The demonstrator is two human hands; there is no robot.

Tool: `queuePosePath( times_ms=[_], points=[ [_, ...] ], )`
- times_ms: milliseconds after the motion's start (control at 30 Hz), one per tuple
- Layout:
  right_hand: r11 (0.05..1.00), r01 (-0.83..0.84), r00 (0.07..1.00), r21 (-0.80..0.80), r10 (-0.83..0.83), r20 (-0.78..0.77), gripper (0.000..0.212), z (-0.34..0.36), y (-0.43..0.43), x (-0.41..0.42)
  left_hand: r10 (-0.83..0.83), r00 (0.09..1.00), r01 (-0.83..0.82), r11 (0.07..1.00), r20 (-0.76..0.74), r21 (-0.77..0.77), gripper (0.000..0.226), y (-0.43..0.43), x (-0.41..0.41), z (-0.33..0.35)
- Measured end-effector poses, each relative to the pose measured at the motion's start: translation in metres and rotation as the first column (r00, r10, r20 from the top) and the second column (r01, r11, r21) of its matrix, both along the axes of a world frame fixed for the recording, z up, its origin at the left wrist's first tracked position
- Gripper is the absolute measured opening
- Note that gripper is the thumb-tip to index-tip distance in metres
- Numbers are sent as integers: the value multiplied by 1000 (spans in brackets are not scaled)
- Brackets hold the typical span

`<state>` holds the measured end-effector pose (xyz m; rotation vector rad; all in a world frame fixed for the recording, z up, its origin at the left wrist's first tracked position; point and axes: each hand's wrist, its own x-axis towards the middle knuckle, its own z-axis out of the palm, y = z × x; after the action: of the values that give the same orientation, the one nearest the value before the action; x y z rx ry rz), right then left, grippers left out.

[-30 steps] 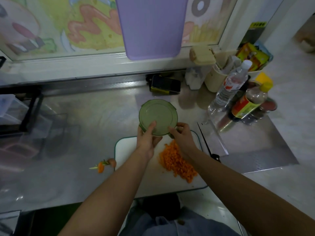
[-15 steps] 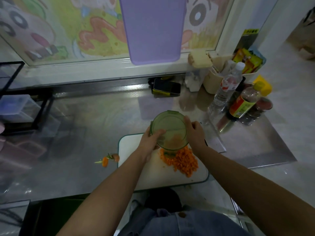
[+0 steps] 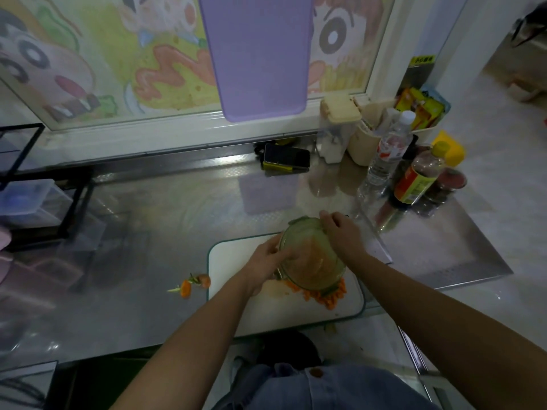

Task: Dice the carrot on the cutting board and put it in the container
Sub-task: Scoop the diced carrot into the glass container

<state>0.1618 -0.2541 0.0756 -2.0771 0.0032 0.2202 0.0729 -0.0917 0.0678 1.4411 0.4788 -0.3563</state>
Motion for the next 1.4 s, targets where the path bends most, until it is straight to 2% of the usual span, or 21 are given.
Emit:
queuePosePath(
  times_ms=[67,167,300,467,567,667,833,1067,1133,1200,1267,1333,1400],
  points=[
    [999,7,1000,-37,-8,-29,40,-5,-3,-1,79,997,-79,996,-2,-32,53,2,0,0],
    [984,165,982,67,-158,-100,44,-10,-4,-5,248,969,-245,959,2,-144,52,5,2,3],
    [933,337,936,128,-317,-156,46,-15,2,-12,215,976,-216,947,-33,-239,48,-11,-3,4],
    [930,347,934,125,-331,-133,41,-18,2,-17,234,970,-241,934,-59,-265,54,-23,-10,-5],
    [966,251,965,60,-244,-100,39,-14,-1,-15,233,971,-239,938,-54,-250,46,-18,-8,-3],
    [994,106,990,22,-103,-96,37,-5,0,-5,126,991,-129,984,-32,-124,43,-10,-8,-2],
    [973,-155,988,-170,151,-41,37,-6,-2,0,-106,994,103,991,-33,-79,68,1,-10,-2],
    [995,-58,991,-83,48,-123,34,-18,-11,-5,-111,993,109,993,-36,-44,78,-4,-11,3],
    [994,-31,995,-104,21,-98,35,-19,-14,-4,-92,995,91,995,-44,-33,74,-7,-11,4],
    [987,-24,999,-162,16,-52,31,-17,-14,-2,-50,997,48,998,-55,-30,61,-9,-9,1],
    [984,-48,994,-172,63,87,24,-12,-14,-1,68,996,-72,996,-60,-60,46,-10,-6,-2],
    [954,-218,927,-204,268,261,40,-4,-13,-4,211,974,-220,969,-85,-116,42,-10,-3,-3],
    [820,-483,788,-308,560,256,68,2,-9,-13,304,947,-318,935,-104,-159,41,-10,2,-1]
  ],
)
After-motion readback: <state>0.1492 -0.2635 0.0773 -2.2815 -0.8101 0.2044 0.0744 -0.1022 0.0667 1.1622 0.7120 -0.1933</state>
